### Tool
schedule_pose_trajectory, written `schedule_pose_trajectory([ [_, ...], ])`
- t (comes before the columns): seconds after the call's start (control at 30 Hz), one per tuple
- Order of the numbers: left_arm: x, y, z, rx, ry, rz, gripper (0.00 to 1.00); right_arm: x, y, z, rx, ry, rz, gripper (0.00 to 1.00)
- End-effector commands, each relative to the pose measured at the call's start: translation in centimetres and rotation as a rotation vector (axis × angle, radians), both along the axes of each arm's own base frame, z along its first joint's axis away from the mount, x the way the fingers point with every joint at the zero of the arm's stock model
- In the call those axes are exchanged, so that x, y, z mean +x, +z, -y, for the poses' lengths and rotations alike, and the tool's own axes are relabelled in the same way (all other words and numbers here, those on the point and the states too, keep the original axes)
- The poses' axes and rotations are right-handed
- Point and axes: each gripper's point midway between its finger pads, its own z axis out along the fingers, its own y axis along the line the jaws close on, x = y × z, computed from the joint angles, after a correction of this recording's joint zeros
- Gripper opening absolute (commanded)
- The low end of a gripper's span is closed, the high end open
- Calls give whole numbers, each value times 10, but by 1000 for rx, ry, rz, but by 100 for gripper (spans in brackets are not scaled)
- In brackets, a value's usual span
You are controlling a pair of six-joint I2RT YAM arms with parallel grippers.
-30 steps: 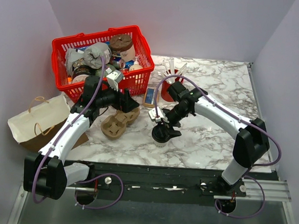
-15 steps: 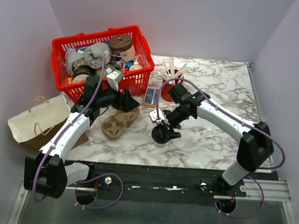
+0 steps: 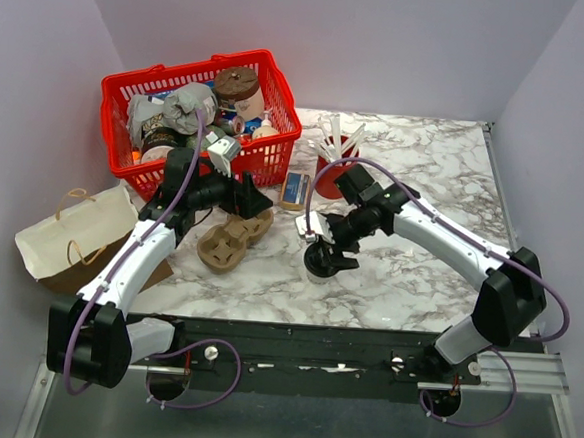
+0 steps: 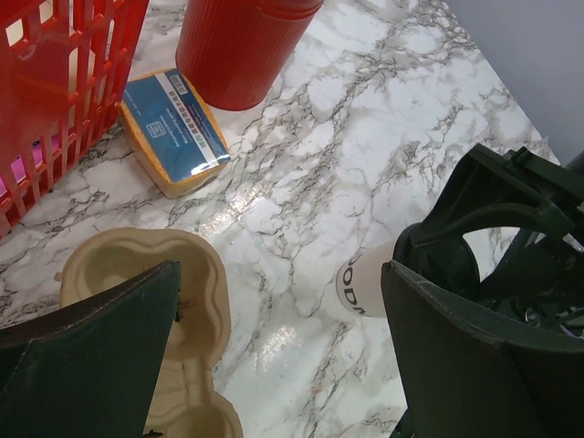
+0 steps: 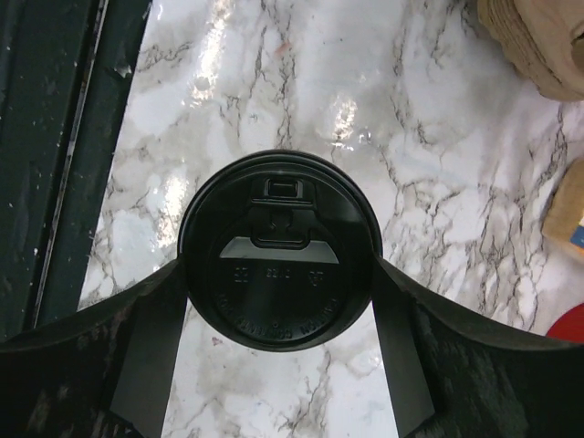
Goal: Pack the takeout coffee
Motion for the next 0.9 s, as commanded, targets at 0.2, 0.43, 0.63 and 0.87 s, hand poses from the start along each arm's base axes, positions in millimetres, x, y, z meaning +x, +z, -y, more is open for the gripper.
schedule_pose_trajectory([
  [0.2,5,1,1,-29,10,-8,98,24,9,40,-56,-244,7,75],
  [0.43,8,3,3,-46,6,-16,98,64,27,100,-40,-504,1,73],
  [0.63,17,3,7,-64,0,-28,99,79,23,157,-46,-708,-24,72],
  [0.87,25,4,11,-76,-5,-41,98,96,21,234,-59,-952,-22,72],
])
